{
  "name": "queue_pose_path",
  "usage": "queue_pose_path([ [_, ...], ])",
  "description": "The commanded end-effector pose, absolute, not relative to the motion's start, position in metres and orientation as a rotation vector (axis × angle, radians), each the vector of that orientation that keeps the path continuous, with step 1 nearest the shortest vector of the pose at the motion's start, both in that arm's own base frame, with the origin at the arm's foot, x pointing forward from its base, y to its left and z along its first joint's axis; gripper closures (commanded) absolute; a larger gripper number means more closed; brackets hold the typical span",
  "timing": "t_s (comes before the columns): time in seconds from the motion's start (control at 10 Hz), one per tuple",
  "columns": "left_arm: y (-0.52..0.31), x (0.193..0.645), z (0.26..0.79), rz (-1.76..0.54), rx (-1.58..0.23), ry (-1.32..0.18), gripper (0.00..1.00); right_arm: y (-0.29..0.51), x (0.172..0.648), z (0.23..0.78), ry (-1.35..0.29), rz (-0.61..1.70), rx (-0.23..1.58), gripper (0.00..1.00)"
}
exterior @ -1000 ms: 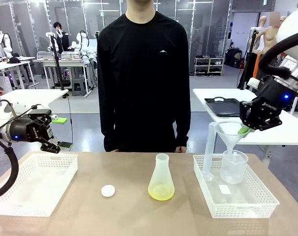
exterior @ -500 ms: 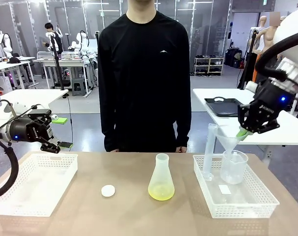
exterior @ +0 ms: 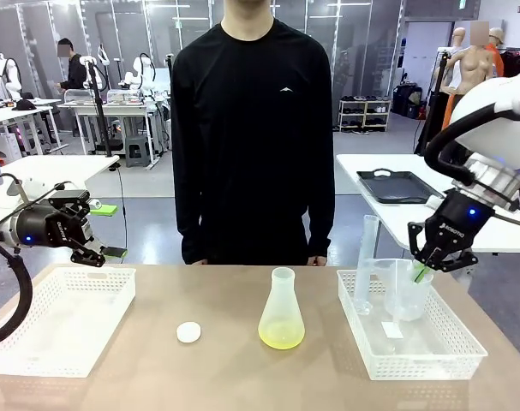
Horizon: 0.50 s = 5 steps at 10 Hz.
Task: Prepare the solutions needed for the experiment.
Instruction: Once the solution is in the Big flask , pick up the Plastic Funnel and place it back into the right Organizing basket.
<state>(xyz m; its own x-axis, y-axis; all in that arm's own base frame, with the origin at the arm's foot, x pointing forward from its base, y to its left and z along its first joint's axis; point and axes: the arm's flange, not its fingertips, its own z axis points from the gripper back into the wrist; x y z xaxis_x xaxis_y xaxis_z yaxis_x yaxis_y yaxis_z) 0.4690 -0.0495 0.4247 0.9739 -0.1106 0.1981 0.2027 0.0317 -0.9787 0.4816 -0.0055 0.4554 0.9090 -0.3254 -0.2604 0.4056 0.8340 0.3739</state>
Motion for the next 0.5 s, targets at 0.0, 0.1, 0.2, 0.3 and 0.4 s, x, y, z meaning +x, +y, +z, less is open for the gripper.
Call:
queue_pose_path([
  [0.0,-0.050,0.469,0.427,-0.247,-1.531,-0.072,0.00,-0.003,0.500,0.445,0.264,-0.462,0.395,0.96],
  [0.1,-0.050,0.469,0.427,-0.247,-1.531,-0.072,0.00,-0.003,0.502,0.435,0.289,-0.489,0.377,0.96],
  [0.2,-0.050,0.469,0.427,-0.247,-1.531,-0.072,0.00,-0.004,0.504,0.429,0.285,-0.496,0.372,0.96],
  [0.3,-0.050,0.469,0.427,-0.247,-1.531,-0.072,0.00,-0.007,0.509,0.423,0.246,-0.530,0.370,0.96],
  [0.4,-0.050,0.469,0.427,-0.247,-1.531,-0.072,0.00,-0.008,0.513,0.416,0.261,-0.541,0.366,0.96],
])
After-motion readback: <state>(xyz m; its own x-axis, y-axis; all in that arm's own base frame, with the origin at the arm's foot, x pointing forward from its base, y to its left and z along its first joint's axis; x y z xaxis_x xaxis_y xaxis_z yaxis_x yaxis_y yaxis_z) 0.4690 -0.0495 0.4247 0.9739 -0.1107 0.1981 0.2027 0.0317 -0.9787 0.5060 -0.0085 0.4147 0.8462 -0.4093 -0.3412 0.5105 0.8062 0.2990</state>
